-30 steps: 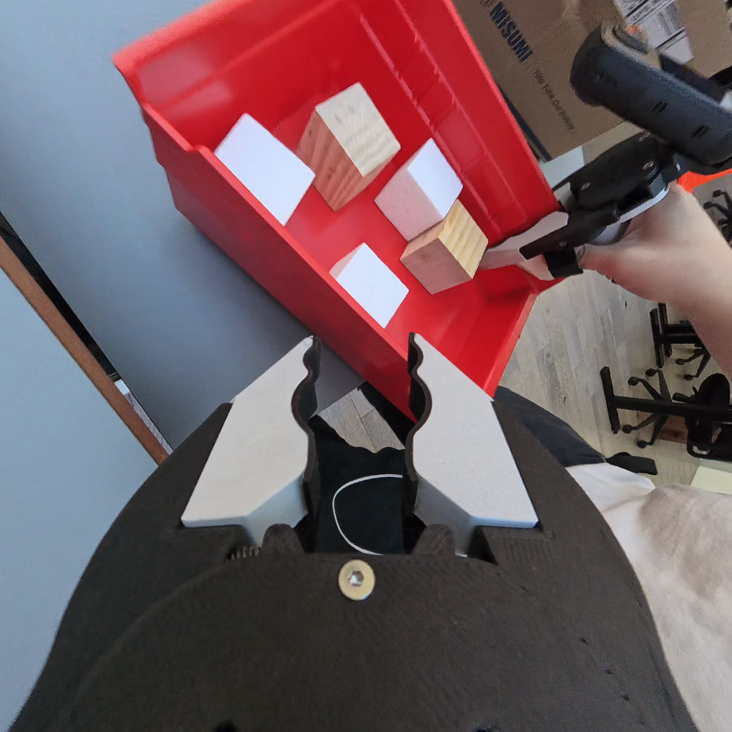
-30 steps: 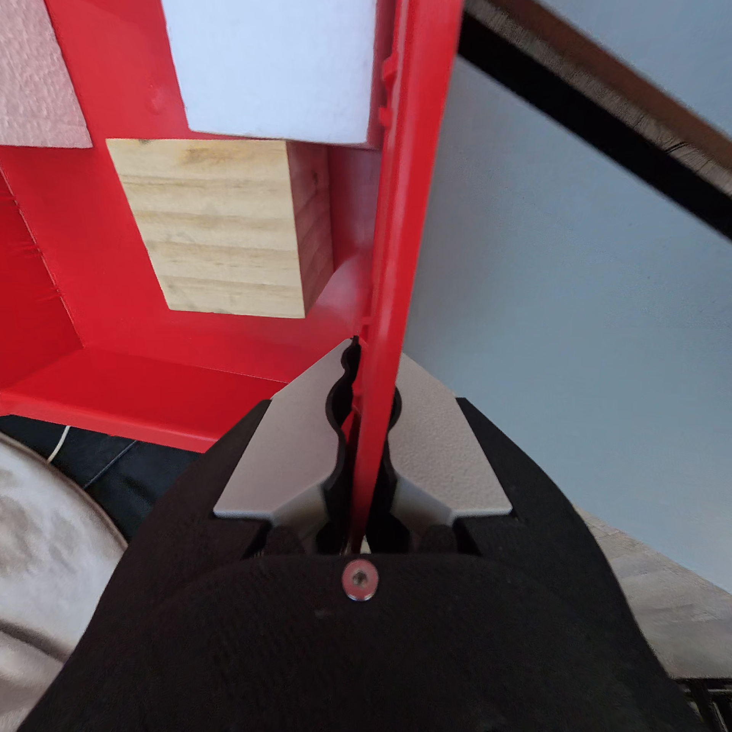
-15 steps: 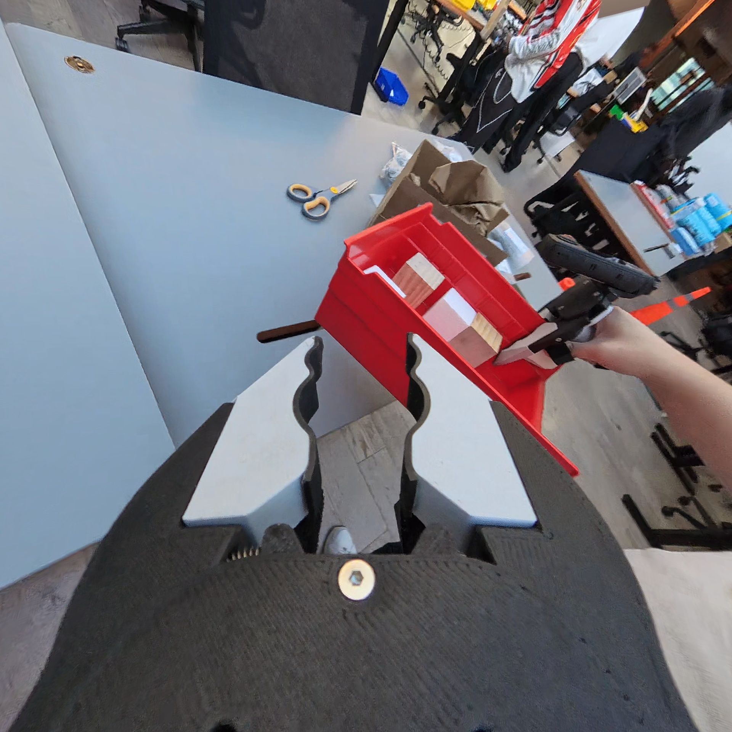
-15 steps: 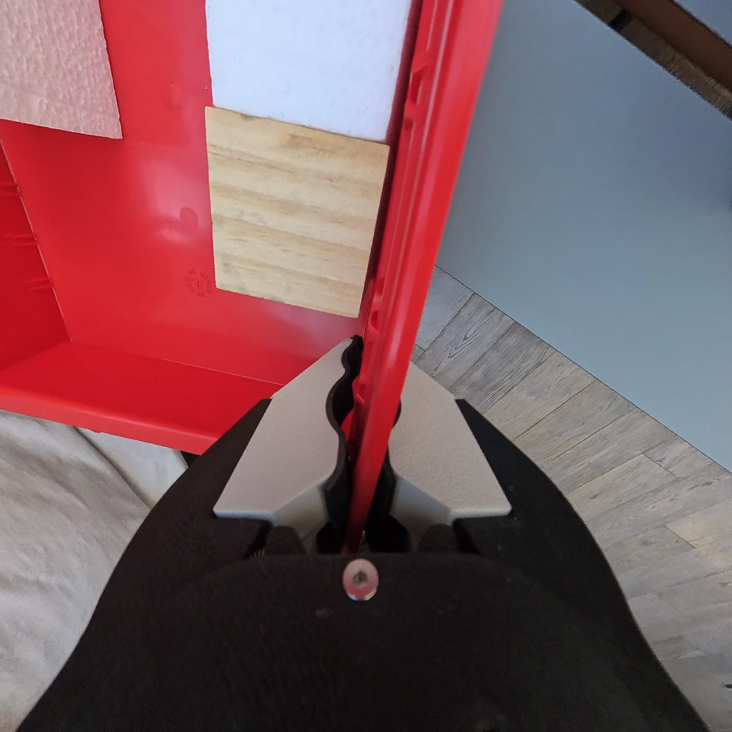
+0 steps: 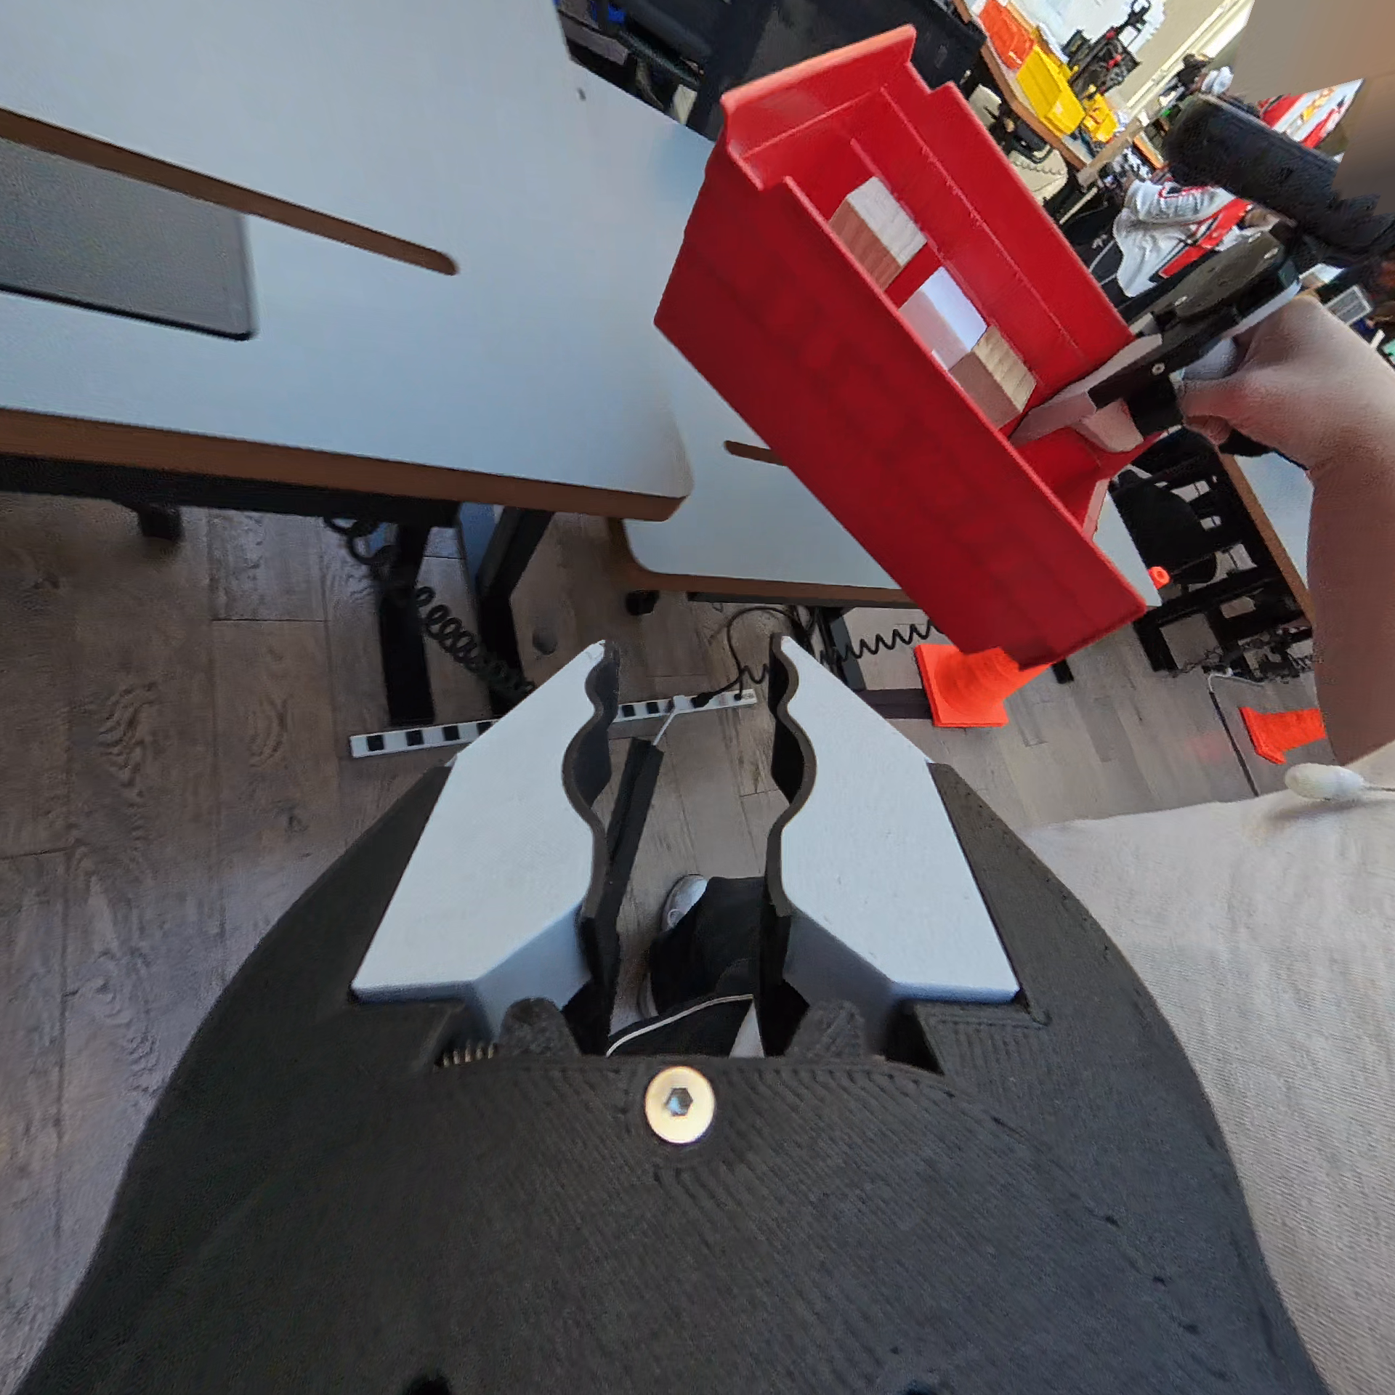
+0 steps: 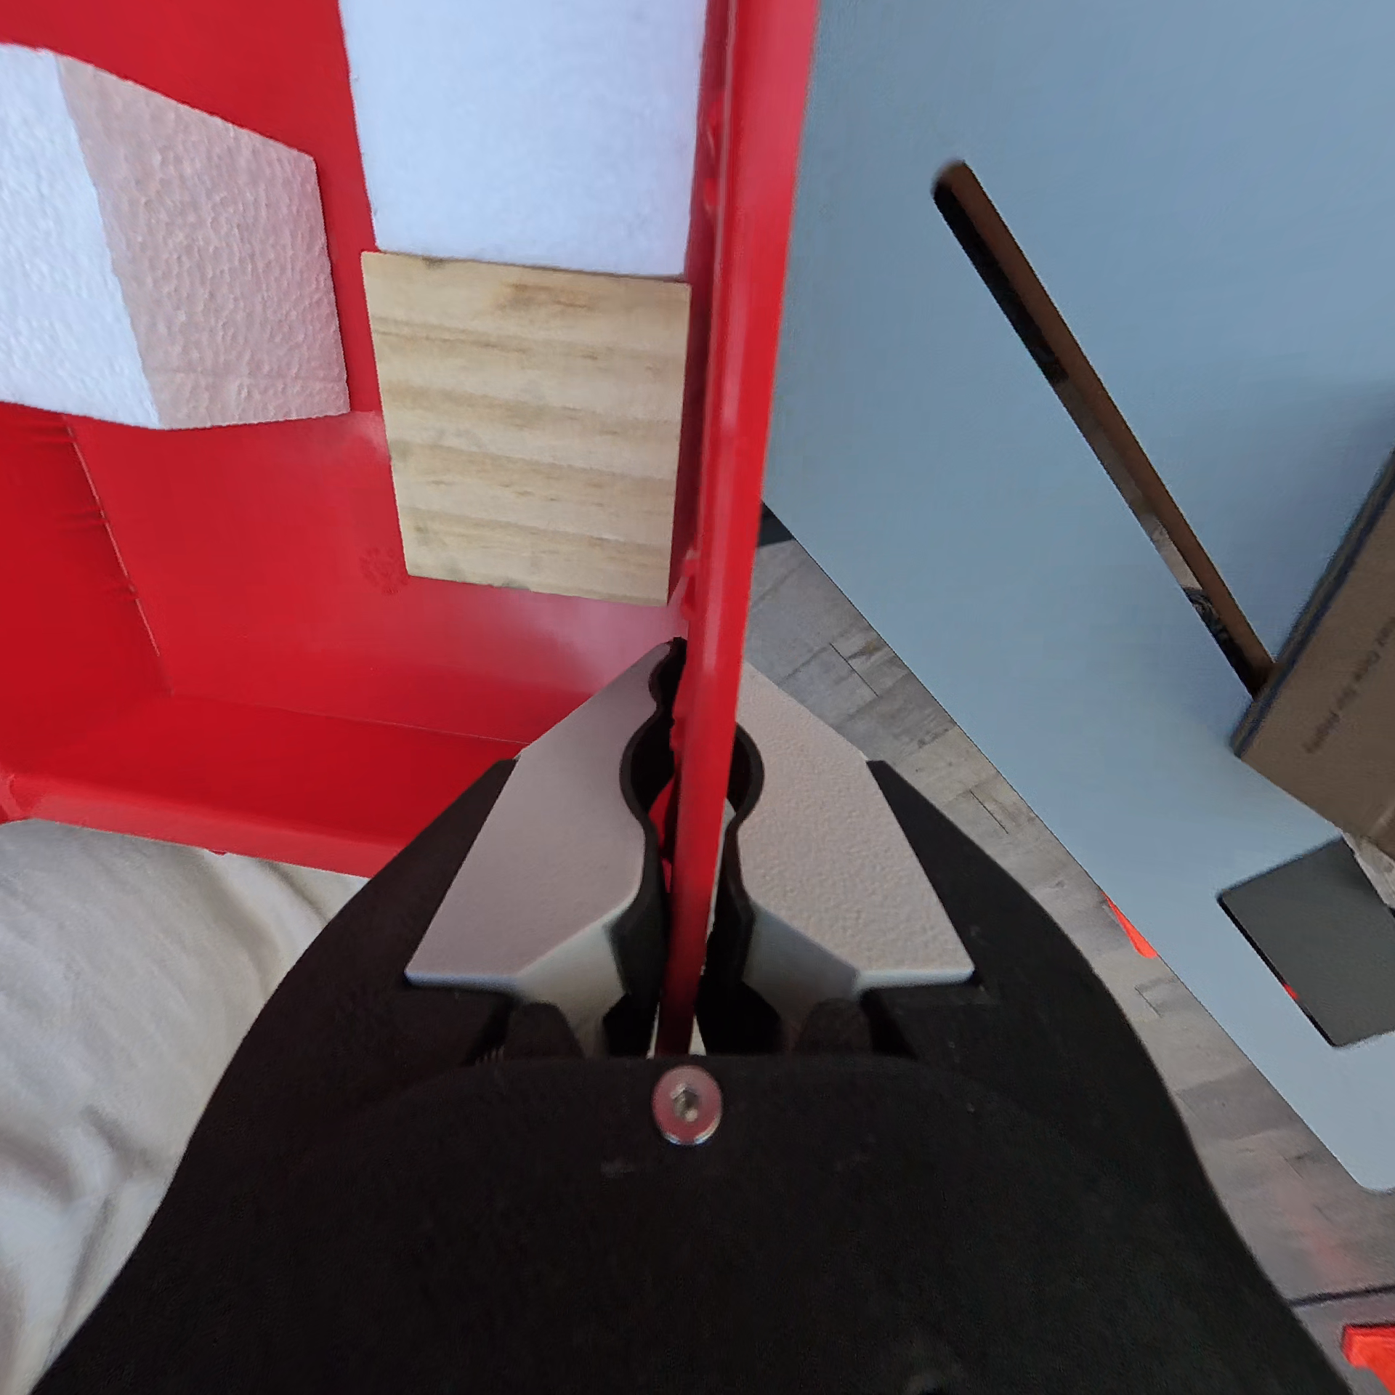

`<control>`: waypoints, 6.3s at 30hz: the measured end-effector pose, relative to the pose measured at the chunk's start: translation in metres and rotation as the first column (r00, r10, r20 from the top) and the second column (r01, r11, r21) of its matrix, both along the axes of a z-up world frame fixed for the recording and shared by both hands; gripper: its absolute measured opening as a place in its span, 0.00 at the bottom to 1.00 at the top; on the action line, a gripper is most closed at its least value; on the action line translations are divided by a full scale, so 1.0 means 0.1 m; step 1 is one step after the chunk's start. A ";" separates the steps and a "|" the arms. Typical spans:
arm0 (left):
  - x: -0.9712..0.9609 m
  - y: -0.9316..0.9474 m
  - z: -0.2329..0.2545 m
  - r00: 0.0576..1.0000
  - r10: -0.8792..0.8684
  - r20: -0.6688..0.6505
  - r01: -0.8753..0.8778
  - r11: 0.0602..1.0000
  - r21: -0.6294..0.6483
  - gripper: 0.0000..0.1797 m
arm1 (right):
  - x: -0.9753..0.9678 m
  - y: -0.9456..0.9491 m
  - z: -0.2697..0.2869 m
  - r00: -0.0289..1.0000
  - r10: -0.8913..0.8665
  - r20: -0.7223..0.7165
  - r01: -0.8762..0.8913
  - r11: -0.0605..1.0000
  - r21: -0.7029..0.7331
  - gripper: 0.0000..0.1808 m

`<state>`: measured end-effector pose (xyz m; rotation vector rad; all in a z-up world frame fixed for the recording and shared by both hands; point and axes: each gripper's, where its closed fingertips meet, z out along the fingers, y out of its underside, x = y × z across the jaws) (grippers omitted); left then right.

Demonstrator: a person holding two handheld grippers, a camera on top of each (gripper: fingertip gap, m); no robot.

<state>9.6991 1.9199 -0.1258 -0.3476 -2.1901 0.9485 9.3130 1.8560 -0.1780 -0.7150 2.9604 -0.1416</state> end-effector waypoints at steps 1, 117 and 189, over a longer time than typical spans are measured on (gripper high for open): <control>0.38 0.05 -0.03 1.000 0.019 0.010 -0.019 1.000 -0.004 0.20 | 0.29 -0.12 -0.04 1.000 -0.003 0.030 0.003 1.000 -0.005 0.01; 6.91 -5.96 0.22 0.898 -0.055 0.436 0.061 0.998 0.001 0.37 | 8.37 -7.10 0.15 0.875 0.431 0.221 -0.211 0.750 -0.627 0.32; 6.44 -6.03 0.13 0.916 -0.167 0.366 0.174 0.985 0.014 0.35 | 8.47 -7.10 0.61 0.877 0.458 0.144 -0.338 0.801 -0.494 0.33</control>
